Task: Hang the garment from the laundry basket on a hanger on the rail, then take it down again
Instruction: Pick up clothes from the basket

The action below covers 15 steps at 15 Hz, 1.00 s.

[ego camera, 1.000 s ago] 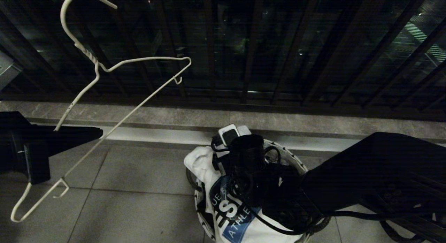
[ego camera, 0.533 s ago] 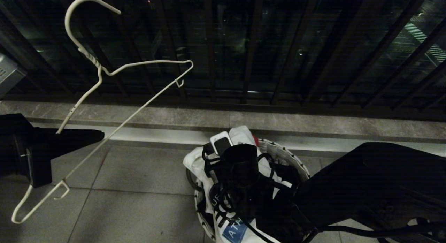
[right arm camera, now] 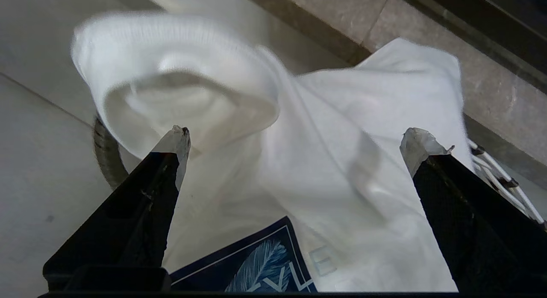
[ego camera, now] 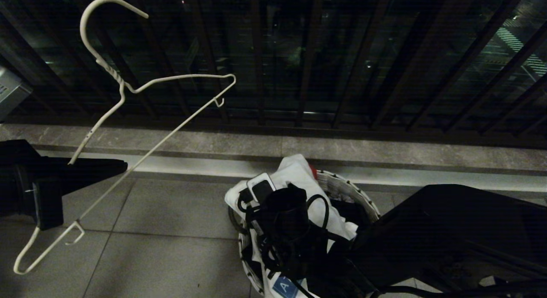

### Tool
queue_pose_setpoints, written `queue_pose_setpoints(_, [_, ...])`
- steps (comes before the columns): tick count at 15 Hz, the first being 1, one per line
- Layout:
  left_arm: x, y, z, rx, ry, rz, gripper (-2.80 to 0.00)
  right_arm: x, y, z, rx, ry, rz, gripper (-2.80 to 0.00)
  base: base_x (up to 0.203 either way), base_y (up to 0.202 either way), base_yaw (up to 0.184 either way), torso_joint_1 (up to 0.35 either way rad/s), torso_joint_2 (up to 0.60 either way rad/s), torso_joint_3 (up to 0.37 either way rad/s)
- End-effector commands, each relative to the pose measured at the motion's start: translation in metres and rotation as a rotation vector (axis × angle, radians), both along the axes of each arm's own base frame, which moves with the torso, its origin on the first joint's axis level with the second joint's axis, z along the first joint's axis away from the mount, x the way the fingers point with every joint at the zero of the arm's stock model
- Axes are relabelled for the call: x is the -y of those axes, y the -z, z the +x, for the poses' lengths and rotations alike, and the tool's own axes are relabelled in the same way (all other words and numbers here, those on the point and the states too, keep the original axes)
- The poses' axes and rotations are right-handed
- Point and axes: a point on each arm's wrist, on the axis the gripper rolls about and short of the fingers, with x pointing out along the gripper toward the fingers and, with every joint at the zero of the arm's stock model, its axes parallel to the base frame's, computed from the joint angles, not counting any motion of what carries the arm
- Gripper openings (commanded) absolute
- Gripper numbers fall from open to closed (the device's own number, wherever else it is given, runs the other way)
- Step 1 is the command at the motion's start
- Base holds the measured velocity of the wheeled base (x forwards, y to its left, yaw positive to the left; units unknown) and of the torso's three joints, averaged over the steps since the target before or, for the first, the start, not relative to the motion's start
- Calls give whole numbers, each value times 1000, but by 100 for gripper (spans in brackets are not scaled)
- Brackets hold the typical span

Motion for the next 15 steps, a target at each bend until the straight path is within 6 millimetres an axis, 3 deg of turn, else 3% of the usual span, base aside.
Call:
queue_pose_setpoints(1, [0,0,1,-1,3,2,-280,-4,8,4,2,2,-18,0,0,0,0,0,0,0])
queue_pose_setpoints(9, [0,0,0,1,3,3,-280,-13,7,37,30,88,-96,0,0,0,0,0,0,0])
queue_pose_setpoints(15, [0,0,1,0,4,5,-280,-23,-21,55,75,106,-44,0,0,0,0,0,0,0])
